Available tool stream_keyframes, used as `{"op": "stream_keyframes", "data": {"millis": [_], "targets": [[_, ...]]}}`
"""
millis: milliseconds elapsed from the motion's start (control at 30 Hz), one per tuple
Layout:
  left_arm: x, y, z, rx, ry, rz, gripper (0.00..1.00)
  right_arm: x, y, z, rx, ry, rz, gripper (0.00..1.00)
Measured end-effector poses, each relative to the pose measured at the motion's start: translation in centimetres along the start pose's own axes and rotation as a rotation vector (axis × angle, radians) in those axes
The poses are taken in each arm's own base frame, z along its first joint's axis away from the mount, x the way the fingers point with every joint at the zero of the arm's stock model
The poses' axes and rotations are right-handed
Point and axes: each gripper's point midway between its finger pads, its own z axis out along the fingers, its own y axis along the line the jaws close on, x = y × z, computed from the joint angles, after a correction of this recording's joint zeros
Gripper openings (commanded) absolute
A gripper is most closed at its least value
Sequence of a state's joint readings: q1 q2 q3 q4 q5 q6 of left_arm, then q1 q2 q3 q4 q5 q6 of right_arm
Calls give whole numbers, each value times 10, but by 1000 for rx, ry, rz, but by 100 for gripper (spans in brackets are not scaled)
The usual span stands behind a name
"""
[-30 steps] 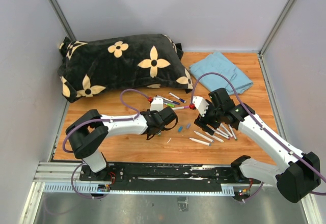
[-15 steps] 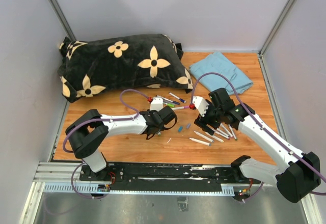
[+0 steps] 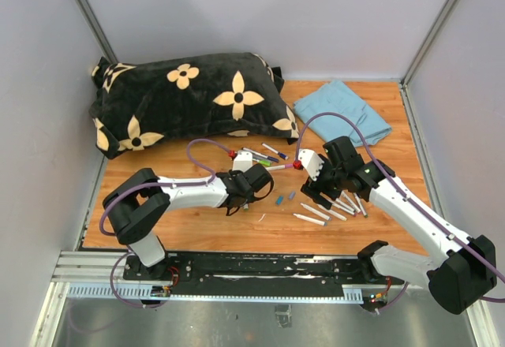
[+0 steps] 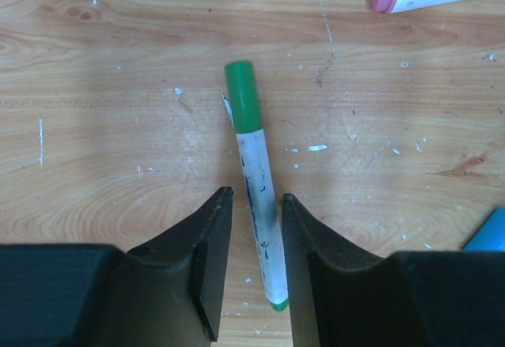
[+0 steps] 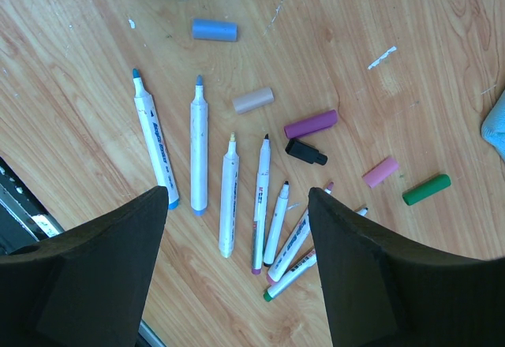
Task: Open the pen caps
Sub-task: Pick up the pen from the center of the board.
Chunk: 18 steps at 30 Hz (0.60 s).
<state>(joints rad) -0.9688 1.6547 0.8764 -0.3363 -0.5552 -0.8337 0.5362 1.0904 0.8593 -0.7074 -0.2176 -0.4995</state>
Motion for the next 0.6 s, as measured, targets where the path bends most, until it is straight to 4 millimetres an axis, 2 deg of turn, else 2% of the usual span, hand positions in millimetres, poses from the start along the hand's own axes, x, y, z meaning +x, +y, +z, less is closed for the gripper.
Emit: {"op": "stream_keyframes", "data": {"millis": [600], "targets": [[-1, -5, 3, 36, -5, -7, 7, -3, 4, 1, -25, -15, 0, 73]]}}
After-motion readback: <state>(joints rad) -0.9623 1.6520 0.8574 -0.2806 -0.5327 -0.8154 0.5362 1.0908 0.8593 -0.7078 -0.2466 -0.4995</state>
